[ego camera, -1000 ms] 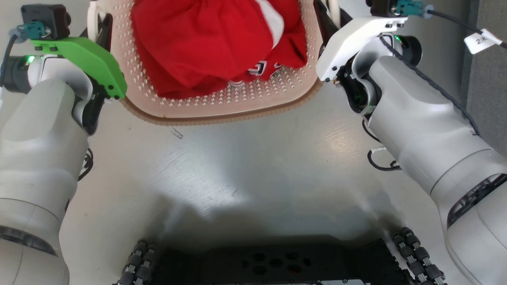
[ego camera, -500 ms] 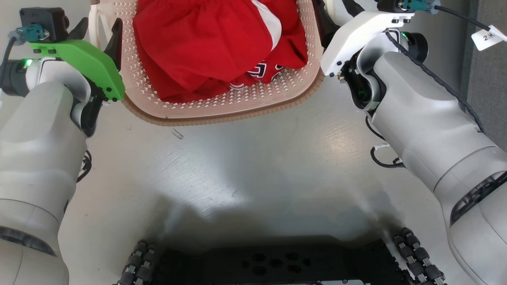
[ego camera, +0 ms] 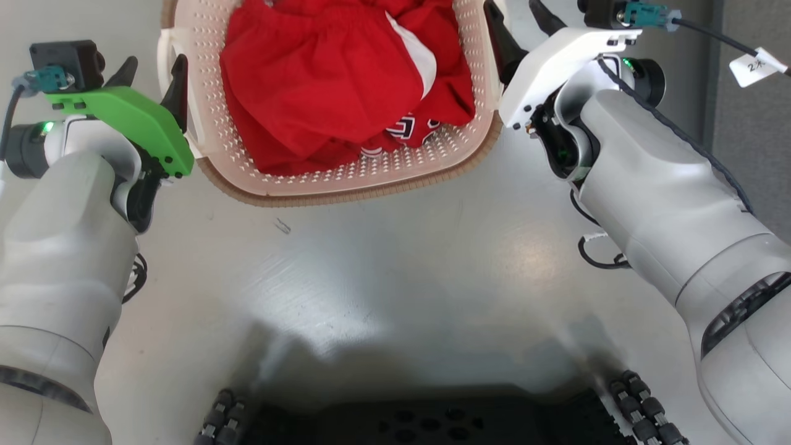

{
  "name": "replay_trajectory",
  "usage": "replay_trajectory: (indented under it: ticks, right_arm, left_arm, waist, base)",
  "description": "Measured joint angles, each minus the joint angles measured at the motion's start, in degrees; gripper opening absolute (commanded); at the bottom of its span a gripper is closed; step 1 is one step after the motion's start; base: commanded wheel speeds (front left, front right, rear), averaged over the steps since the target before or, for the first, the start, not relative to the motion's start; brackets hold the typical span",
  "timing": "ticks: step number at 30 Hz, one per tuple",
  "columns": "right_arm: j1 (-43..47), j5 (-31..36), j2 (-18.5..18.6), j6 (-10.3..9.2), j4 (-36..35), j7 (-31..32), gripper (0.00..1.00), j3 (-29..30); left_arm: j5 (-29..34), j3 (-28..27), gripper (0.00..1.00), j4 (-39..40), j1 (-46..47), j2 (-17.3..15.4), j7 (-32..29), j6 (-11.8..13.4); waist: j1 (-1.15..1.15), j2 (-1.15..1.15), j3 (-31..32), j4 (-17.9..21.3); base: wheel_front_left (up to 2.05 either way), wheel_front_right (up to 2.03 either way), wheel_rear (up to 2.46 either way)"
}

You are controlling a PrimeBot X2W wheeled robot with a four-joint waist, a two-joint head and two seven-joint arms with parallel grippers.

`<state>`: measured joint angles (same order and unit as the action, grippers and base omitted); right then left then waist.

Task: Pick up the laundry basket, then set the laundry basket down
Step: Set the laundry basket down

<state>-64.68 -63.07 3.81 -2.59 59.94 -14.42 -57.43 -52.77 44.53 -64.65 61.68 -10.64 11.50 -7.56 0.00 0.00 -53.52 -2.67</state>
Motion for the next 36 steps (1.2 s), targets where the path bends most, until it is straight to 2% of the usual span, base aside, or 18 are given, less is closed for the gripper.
replay_trajectory:
  ticks: [15, 25, 31, 36]
  right_arm:
    - [2.5, 1.2, 0.0, 1.07, -1.2, 0.0, 1.00, 2.5]
    - [6.2, 4.8, 0.0, 1.75, -1.8, 0.0, 1.00, 5.6]
    - [9.8, 7.1, 0.1, 2.29, -4.2, 0.0, 1.00, 8.3]
    - [12.1, 8.5, 0.6, 2.57, -5.9, 0.0, 1.00, 10.0]
  left_arm:
    - [-1.0, -0.1, 1.00, 0.8, -4.5, -0.1, 2.3, 0.0]
    - [-1.3, -1.6, 1.00, 2.6, -8.4, -1.2, 2.8, 0.0]
    - [-0.8, -6.2, 1.00, 7.7, -10.3, -3.4, 2.8, 0.0]
    - [0.3, -9.4, 1.00, 11.0, -13.0, -4.0, 2.8, 0.0]
  waist:
    - [0.00, 0.00, 7.7, 0.6]
    - [0.00, 0.00, 14.8, 1.0]
    - [0.00, 0.00, 20.0, 1.3]
    - [0.00, 0.00, 23.0, 1.6]
  base:
    - [0.00, 0.00, 0.00]
    - [0.00, 0.00, 0.00]
    - [0.00, 0.00, 0.00]
    - [0.00, 0.00, 0.00]
